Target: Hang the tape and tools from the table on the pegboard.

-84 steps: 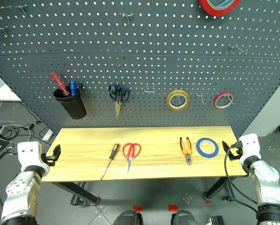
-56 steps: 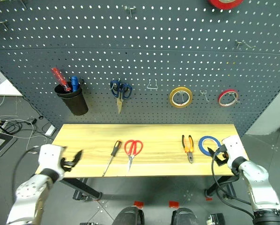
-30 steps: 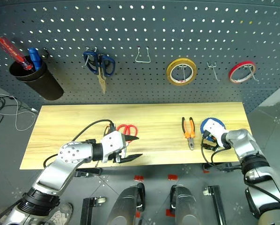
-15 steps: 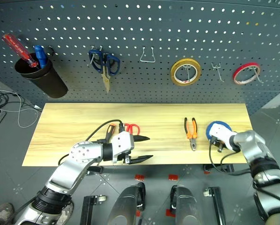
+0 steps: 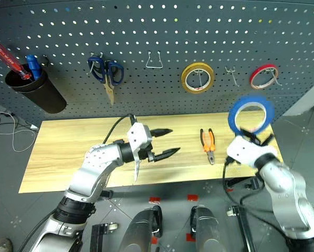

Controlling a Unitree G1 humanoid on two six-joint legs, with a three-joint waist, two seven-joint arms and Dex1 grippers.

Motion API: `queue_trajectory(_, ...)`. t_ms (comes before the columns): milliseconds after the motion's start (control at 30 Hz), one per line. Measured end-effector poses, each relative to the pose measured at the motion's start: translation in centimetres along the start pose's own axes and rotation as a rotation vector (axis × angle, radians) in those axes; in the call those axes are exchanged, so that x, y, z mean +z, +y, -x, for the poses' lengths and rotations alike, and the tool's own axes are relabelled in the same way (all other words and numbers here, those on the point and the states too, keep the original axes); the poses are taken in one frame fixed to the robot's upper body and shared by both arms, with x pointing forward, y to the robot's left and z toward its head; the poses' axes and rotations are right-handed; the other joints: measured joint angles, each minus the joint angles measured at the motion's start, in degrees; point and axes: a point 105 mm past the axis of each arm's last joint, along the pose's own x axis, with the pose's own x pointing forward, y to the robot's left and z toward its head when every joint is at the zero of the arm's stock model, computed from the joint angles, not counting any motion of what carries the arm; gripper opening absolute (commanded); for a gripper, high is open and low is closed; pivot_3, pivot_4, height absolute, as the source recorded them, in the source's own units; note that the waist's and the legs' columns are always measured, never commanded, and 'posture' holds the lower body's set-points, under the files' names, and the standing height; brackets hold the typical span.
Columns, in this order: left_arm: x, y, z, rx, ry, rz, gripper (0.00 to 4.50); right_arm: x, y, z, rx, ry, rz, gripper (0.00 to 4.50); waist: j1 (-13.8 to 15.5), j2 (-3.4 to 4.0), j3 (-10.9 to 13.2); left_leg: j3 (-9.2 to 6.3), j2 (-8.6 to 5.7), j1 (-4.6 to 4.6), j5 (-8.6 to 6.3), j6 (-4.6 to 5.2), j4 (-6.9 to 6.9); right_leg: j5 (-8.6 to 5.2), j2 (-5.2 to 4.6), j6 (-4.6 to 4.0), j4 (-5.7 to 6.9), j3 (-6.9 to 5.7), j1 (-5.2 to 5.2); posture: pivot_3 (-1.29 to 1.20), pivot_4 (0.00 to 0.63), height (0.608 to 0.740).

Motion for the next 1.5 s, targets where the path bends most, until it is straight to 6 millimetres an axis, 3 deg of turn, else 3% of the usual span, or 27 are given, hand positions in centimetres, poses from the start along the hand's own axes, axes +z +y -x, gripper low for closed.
queue_trajectory(233, 0.1, 0.7, 0.0, 0.032, 0.003, 0.010, 3.39, -1.4, -1.6, -4.5, 0.013, -0.045, 0.047, 0.66, -0.36, -0.03, -0.01, 0.11, -0.02, -0.01, 0.04, 0.02, 0.02, 0.14, -0.01, -0.24, 0.06, 0.06, -0.02, -0.06, 0.310, 0.740)
queue_trajectory(400, 0.5, 1.1, -0.1, 0.047, -0.012, 0.007, 3.39, -0.8, -1.7, -7.5, 0.034, -0.127, 0.020, 0.66, -0.47, -0.03, -0.01, 0.12, 0.04, -0.05, 0.04, 0.01, -0.13, 0.11, 0.00, -0.33, 0.00, -0.09, -0.06, -0.06, 0.310, 0.740)
queue_trajectory(633, 0.1, 1.3, -0.2, 0.063, -0.004, 0.023, 3.39, -0.2, 0.0, -7.5, 0.065, -0.172, -0.078, 3.00, 0.01, -0.03, -0.01, 0.10, 0.00, -0.13, 0.03, 0.04, -0.02, 0.11, -0.09, -0.33, 0.00, -0.16, -0.02, -0.06, 0.311, 0.740)
queue_trajectory(767, -0.9, 1.2, 0.6, 0.063, 0.025, 0.021, 3.39, -0.8, 3.8, -5.4, 0.125, -0.091, -0.227, 4.36, 0.18, -0.03, -0.01, 0.07, 0.04, -0.10, 0.03, 0.04, -0.04, 0.11, -0.08, -0.33, 0.03, -0.16, 0.00, -0.06, 0.319, 0.740)
queue_trajectory(833, -1.9, 1.0, 1.5, 0.055, 0.063, 0.018, 3.39, -1.0, 6.3, -4.4, 0.160, -0.011, -0.379, 4.44, -0.09, -0.02, -0.02, 0.09, 0.06, -0.07, 0.03, 0.03, -0.05, 0.10, -0.08, -0.33, 0.04, -0.13, -0.01, -0.06, 0.323, 0.740)
queue_trajectory(933, -4.6, 0.1, 4.3, 0.017, 0.190, 0.012, 3.39, -0.8, 10.8, -3.4, 0.191, 0.194, -0.742, 4.44, -1.13, -0.02, -0.01, 0.12, 0.19, 0.02, 0.05, -0.03, -0.09, 0.09, -0.04, -0.42, 0.15, -0.10, -0.06, -0.05, 0.326, 0.740)
queue_trajectory(1000, -5.4, -0.3, 5.5, -0.010, 0.241, -0.013, 3.39, -0.6, 11.8, -3.5, 0.195, 0.291, -0.859, 4.44, -0.87, 0.00, 0.00, 0.09, 0.16, 0.01, 0.07, -0.07, -0.07, 0.15, -0.06, -0.53, 0.17, -0.11, -0.07, -0.04, 0.326, 0.740)
queue_trajectory(1133, -6.8, -0.9, 7.6, -0.059, 0.334, -0.046, 3.39, -0.5, 10.8, -6.0, 0.121, 0.476, -0.997, 4.44, -0.46, 0.00, -0.01, 0.12, 0.13, 0.00, 0.08, -0.07, -0.05, 0.18, -0.11, -0.52, 0.14, -0.11, -0.10, -0.03, 0.322, 0.740)
queue_trajectory(1500, -6.9, -1.4, 7.7, -0.067, 0.330, -0.041, 3.39, -3.4, 13.4, -8.7, 0.222, 0.722, -1.015, 4.44, 1.01, -0.06, -0.04, 0.17, 0.09, -0.25, 0.07, -0.03, -0.23, 0.13, -0.09, -0.62, 0.05, -0.18, -0.31, -0.01, 0.313, 0.740)
